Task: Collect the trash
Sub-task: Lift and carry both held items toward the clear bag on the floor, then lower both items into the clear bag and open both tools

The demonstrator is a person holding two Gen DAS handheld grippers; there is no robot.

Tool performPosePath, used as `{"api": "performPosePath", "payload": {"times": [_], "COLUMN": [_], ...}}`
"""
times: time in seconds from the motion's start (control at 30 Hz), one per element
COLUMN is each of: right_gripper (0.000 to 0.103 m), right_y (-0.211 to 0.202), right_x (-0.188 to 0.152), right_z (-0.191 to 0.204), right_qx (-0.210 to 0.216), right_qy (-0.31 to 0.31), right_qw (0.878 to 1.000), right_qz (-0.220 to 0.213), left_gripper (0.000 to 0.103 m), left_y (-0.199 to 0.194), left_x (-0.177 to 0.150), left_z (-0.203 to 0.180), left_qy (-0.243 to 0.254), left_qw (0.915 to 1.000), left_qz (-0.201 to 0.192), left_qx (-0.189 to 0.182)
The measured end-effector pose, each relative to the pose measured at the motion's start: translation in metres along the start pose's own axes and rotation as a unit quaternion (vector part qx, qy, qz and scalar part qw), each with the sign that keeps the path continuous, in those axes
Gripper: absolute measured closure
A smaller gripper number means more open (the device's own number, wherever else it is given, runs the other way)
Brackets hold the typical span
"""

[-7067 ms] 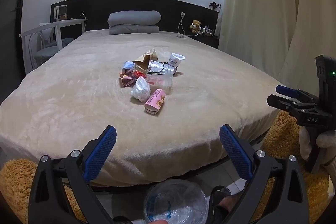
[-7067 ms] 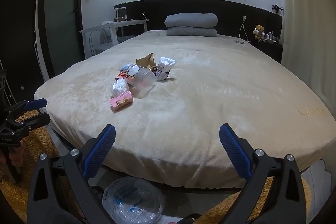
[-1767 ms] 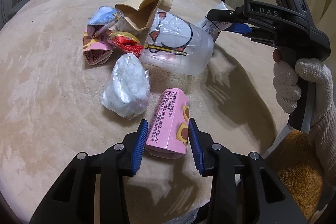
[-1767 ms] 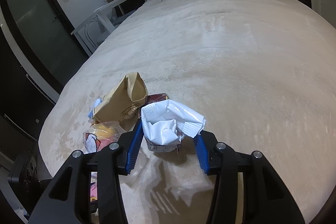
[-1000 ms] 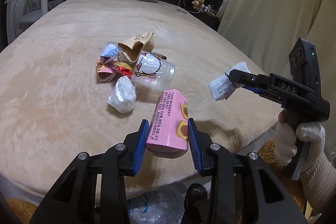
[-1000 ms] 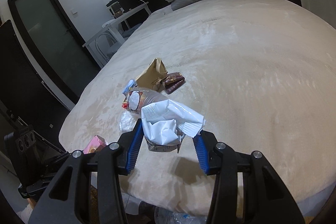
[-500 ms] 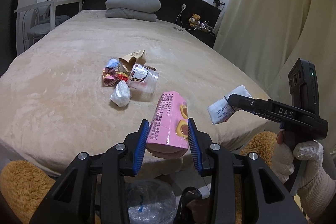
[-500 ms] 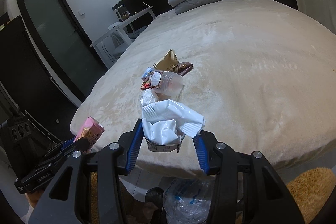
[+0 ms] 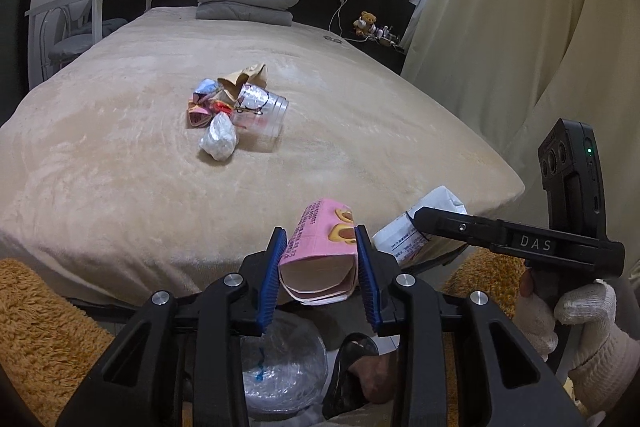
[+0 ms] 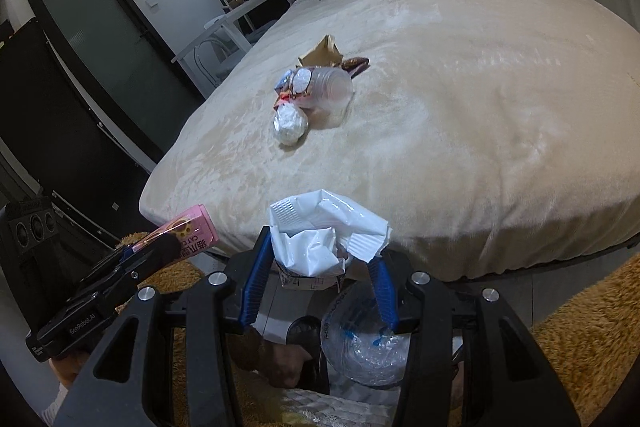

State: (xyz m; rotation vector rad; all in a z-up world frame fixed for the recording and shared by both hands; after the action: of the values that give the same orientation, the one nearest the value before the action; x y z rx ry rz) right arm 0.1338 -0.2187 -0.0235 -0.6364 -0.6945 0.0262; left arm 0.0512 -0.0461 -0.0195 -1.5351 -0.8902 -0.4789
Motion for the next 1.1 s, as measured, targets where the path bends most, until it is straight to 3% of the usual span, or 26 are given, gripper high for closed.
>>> {"api": "performPosePath", "payload": {"times": [0.3,0.6,0.83,1.1], "right_gripper": [0.056,0.056,0.056,0.056], "right_y": [0.050,0.096,0.128,0.154], "right_x": [-0.037,-0.060,-0.081,-0.102], "right_z": [-0.029,-0.065,-0.090,-0.109], "right_qx": [-0.005,-0.031,-0.056,-0.072], "right_qy": [0.039,0.093,0.138,0.179], "right_qw": [0.997,0.984,0.967,0.948], "right_qz": [0.071,0.147,0.205,0.254], "left_gripper": [0.072,0.072,0.072,0.072], "left_y": [0.048,0.097,0.129,0.163], "left_x": [-0.042,-0.079,-0.098,-0.124], "left_z": [0.012,0.020,0.027,0.039], "left_qy": [-0.012,-0.017,-0.025,-0.051], "left_qw": [0.9968,0.9850,0.9708,0.9456], "left_qz": [0.079,0.172,0.238,0.321], "left_qx": [-0.001,0.003,0.013,0.015]}}
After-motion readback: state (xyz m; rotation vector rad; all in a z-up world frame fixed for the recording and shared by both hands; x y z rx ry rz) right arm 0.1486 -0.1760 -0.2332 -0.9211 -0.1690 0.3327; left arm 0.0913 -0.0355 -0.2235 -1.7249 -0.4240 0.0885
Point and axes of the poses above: each gripper's, at about its wrist camera, not at the fingertips, and y roughly the way its jaws point, z to its left, x to its top, the point moved 5 cm from there along y, roughly the way its jaws point, and after that the axes turned 10 degrees about x, right-handed, at the moved point
